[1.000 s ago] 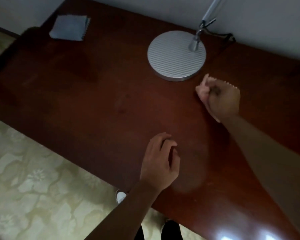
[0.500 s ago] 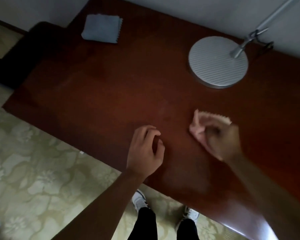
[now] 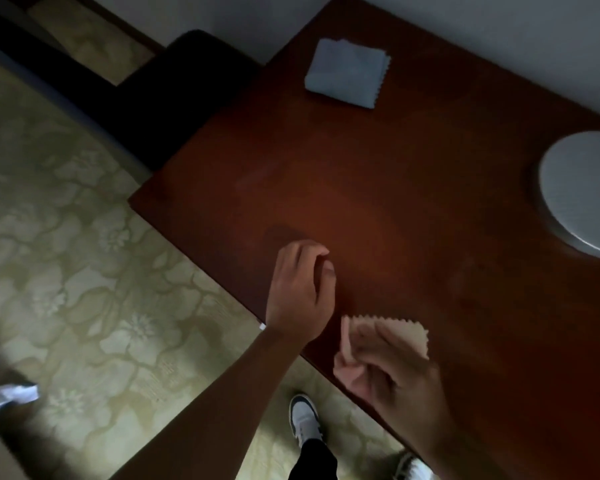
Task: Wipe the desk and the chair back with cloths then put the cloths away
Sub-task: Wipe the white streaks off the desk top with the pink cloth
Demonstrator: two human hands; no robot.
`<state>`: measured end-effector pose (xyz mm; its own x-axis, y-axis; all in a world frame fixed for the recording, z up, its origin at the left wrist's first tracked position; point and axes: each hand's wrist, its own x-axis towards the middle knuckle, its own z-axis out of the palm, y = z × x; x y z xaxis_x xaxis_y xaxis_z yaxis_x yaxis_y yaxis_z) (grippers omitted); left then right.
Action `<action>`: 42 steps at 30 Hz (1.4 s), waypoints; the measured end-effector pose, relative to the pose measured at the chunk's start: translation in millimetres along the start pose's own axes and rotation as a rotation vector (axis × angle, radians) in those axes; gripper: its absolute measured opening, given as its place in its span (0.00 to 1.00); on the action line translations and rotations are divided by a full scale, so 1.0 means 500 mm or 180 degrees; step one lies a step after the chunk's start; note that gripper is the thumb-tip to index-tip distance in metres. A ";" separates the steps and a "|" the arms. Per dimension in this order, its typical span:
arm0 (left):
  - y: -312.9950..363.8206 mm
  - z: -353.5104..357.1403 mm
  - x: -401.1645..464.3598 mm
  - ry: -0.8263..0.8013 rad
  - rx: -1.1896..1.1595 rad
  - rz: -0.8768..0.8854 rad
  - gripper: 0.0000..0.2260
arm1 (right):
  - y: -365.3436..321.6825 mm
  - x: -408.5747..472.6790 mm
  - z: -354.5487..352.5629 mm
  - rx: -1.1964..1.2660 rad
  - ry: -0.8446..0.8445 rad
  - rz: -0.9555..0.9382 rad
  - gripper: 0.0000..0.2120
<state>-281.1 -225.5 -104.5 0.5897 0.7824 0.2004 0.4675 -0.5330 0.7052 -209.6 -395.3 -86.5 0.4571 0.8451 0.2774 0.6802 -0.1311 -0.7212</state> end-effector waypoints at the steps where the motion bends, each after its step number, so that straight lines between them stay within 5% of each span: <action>1: -0.004 -0.004 0.009 0.0066 -0.0042 -0.0077 0.11 | 0.003 0.045 0.009 0.0054 -0.0010 0.0080 0.22; 5: -0.040 -0.022 0.048 0.0442 -0.0016 -0.0448 0.11 | 0.048 0.267 0.066 -0.0342 0.0165 0.0599 0.08; 8: -0.048 -0.027 0.063 0.0705 -0.0047 -0.0660 0.11 | 0.060 0.368 0.094 -0.0299 0.0160 0.0800 0.13; 14: -0.134 -0.079 0.126 0.0689 0.0361 -0.0700 0.12 | -0.007 0.216 0.134 -0.0364 0.0036 0.0164 0.20; 17: -0.177 -0.101 0.182 0.0640 0.0453 -0.0889 0.14 | -0.016 0.280 0.200 -0.0376 0.0113 -0.0147 0.24; 22: -0.168 -0.095 0.211 0.0752 0.0446 -0.1260 0.19 | 0.006 0.557 0.269 -0.0351 -0.0151 0.0014 0.04; 26: -0.169 -0.095 0.211 0.0858 0.0278 -0.1310 0.19 | 0.002 0.604 0.269 -0.0253 -0.0086 0.0212 0.18; 29: -0.166 -0.101 0.211 0.0809 0.0259 -0.1215 0.18 | -0.040 0.445 0.253 -0.0217 -0.0389 -0.0147 0.12; 32: -0.172 -0.099 0.210 0.0551 0.0604 -0.1128 0.19 | -0.028 0.379 0.233 0.0144 -0.0557 -0.0494 0.19; 35: -0.172 -0.098 0.209 0.0451 0.0719 -0.1067 0.19 | -0.003 0.458 0.224 0.0043 -0.0654 -0.0379 0.13; 39: -0.172 -0.096 0.208 0.0437 0.0788 -0.1123 0.19 | 0.012 0.645 0.257 -0.0142 -0.0205 0.0253 0.25; 42: -0.174 -0.098 0.209 0.0456 0.0771 -0.1069 0.19 | 0.014 0.660 0.276 -0.0099 -0.0192 0.0217 0.24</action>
<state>-292.4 -81.7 -111.5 0.2892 0.9529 0.0915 0.7689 -0.2881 0.5708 -133.1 -46.1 -87.7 0.4681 0.8632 0.1890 0.6666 -0.2045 -0.7168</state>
